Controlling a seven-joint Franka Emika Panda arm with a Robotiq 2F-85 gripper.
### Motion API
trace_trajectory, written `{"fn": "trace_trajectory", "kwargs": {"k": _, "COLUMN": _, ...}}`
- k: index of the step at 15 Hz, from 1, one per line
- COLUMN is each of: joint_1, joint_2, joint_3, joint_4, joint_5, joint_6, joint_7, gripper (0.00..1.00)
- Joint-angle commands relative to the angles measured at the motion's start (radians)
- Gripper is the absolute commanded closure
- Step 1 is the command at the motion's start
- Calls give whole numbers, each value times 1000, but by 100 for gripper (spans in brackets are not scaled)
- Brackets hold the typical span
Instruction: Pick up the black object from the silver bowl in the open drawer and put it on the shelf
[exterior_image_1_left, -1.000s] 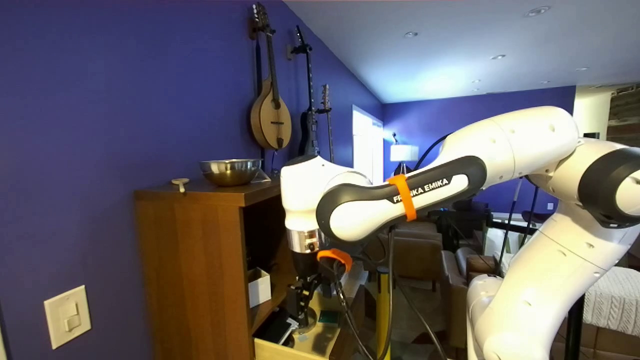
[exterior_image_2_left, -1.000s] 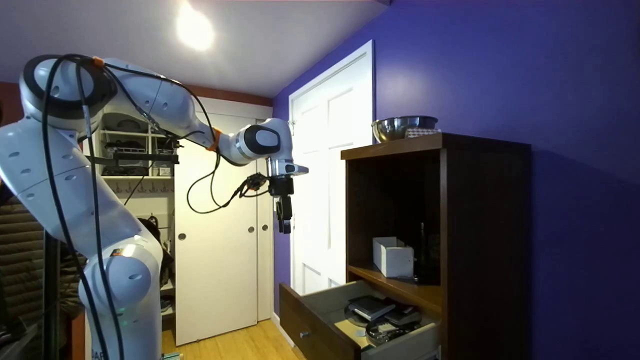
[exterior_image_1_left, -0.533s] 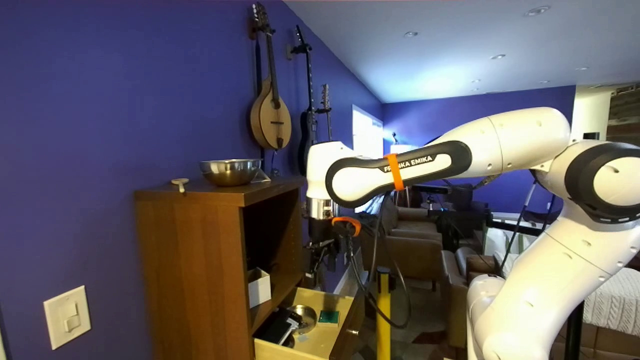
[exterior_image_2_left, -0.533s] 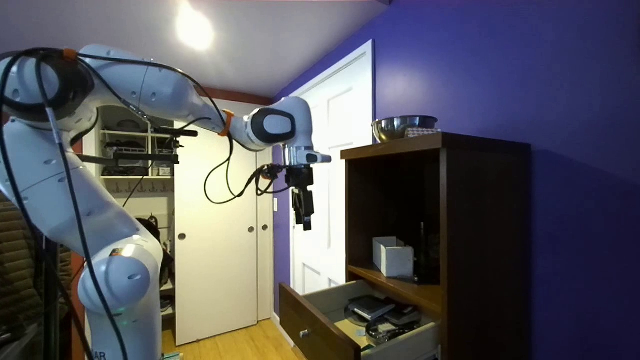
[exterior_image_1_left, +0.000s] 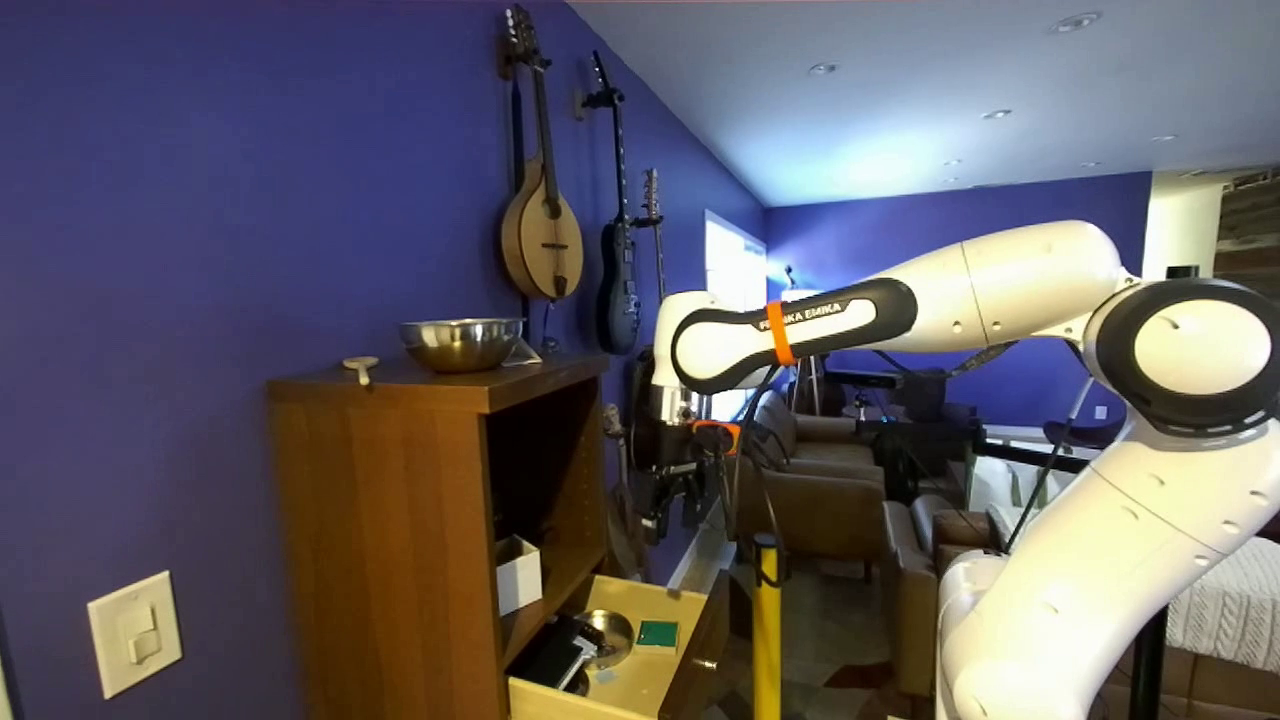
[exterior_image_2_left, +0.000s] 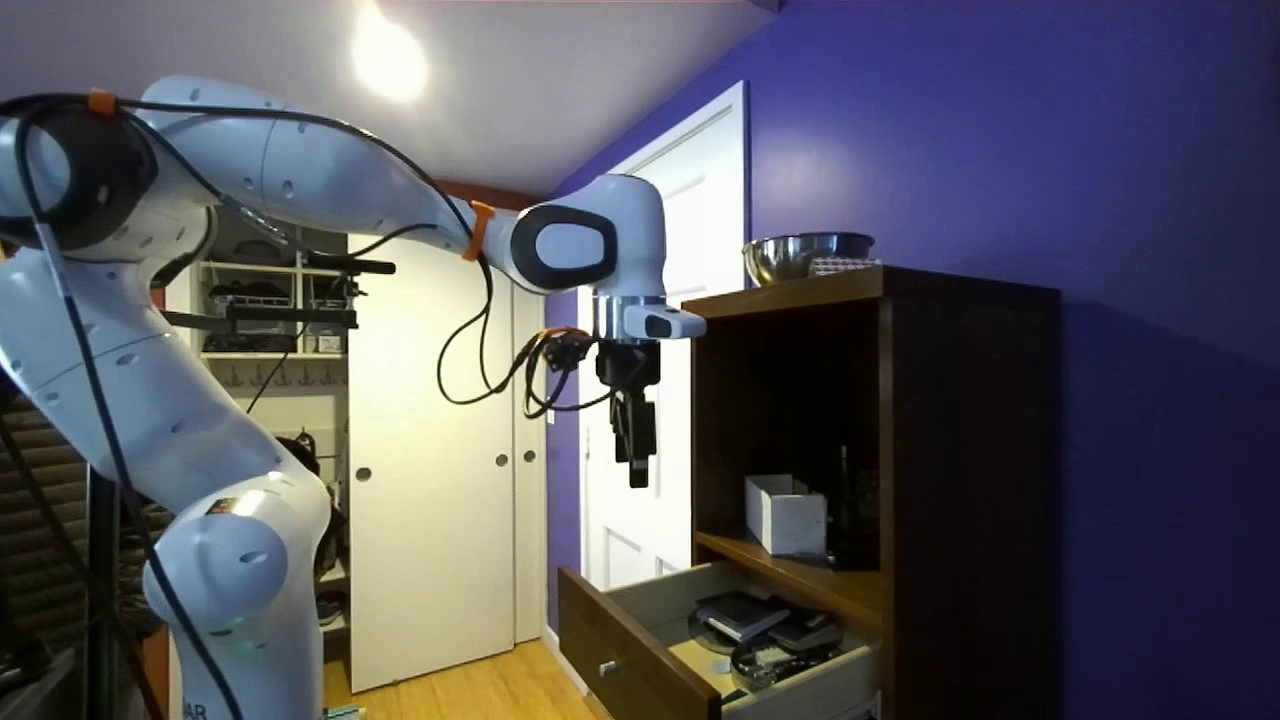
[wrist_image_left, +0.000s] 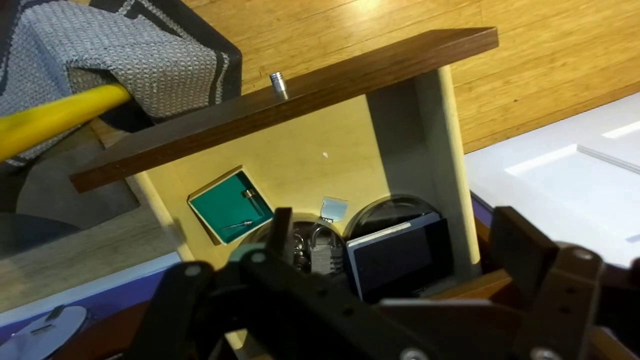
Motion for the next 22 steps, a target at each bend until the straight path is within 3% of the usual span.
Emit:
{"fn": "trace_trajectory", "kwargs": {"k": 1, "joint_1": -15, "joint_2": 1, "joint_3": 16, "joint_4": 4, "joint_5": 7, "joint_6": -3, "joint_7": -7, "gripper": 0}}
{"fn": "trace_trajectory", "kwargs": {"k": 7, "joint_1": -14, "joint_2": 0, "joint_3": 20, "joint_4": 4, "joint_5": 7, "joint_6": -3, "joint_7": -6, "gripper": 0}}
{"fn": "trace_trajectory", "kwargs": {"k": 9, "joint_1": -14, "joint_2": 12, "joint_3": -7, "joint_4": -8, "joint_5": 36, "joint_6": 69, "joint_7": -27, "gripper": 0}}
{"fn": "trace_trajectory", "kwargs": {"k": 13, "joint_1": 12, "joint_2": 125, "joint_3": -141, "joint_4": -1, "joint_5": 207, "joint_6": 210, "joint_7": -190, "gripper": 0}}
{"fn": "trace_trajectory", "kwargs": {"k": 17, "joint_1": 26, "joint_2": 301, "joint_3": -248, "joint_4": 29, "joint_5": 440, "joint_6": 221, "joint_7": -359, "gripper": 0}}
{"fn": "trace_trajectory", "kwargs": {"k": 21, "joint_1": -10, "joint_2": 457, "joint_3": -251, "joint_4": 58, "joint_5": 523, "joint_6": 142, "joint_7": -460, "gripper": 0}}
{"fn": "trace_trajectory", "kwargs": {"k": 22, "joint_1": -35, "joint_2": 380, "joint_3": -219, "joint_4": 11, "joint_5": 485, "joint_6": 191, "joint_7": -422, "gripper": 0}}
